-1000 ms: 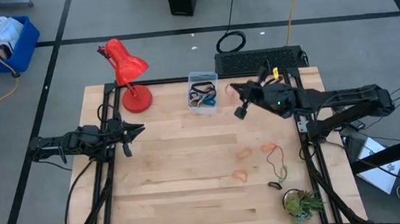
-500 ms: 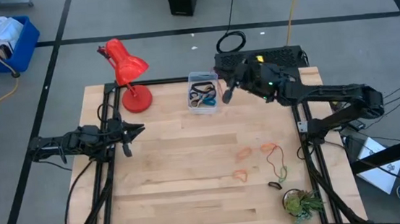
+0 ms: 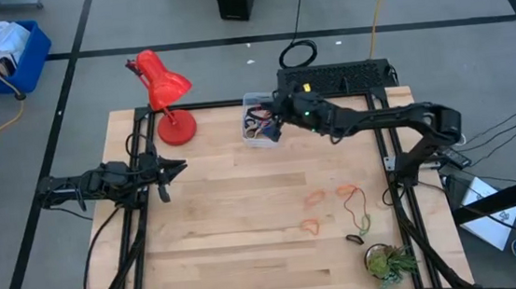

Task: Pick and place rubber bands into bin
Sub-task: Put the red rubber band into the transparent bin

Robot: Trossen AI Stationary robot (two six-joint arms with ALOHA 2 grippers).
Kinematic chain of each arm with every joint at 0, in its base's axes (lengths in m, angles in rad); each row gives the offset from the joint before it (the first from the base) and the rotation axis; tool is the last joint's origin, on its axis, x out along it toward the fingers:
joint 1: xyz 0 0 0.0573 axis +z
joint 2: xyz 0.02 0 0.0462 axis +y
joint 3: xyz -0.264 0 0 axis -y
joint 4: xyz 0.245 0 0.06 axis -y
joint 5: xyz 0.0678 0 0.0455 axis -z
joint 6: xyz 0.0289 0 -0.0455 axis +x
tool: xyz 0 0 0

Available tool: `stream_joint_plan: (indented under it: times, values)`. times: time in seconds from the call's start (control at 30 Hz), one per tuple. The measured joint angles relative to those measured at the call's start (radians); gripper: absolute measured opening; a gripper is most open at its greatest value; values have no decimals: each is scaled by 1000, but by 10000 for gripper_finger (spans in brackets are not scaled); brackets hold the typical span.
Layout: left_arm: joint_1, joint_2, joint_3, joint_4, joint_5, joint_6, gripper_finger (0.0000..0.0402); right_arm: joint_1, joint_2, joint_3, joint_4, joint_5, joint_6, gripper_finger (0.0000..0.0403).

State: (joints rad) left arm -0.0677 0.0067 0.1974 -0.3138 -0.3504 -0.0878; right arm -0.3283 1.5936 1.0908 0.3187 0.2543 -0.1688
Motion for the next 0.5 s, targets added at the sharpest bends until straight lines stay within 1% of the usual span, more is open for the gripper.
stream_joint_plan:
  times: [0.23,0.5]
  values:
    - [0,0,0,0,0,0,63,0,93,0,-21,1,0,0]
    - [0,0,0,-5,0,1,63,0,157,0,-87,2,5,0]
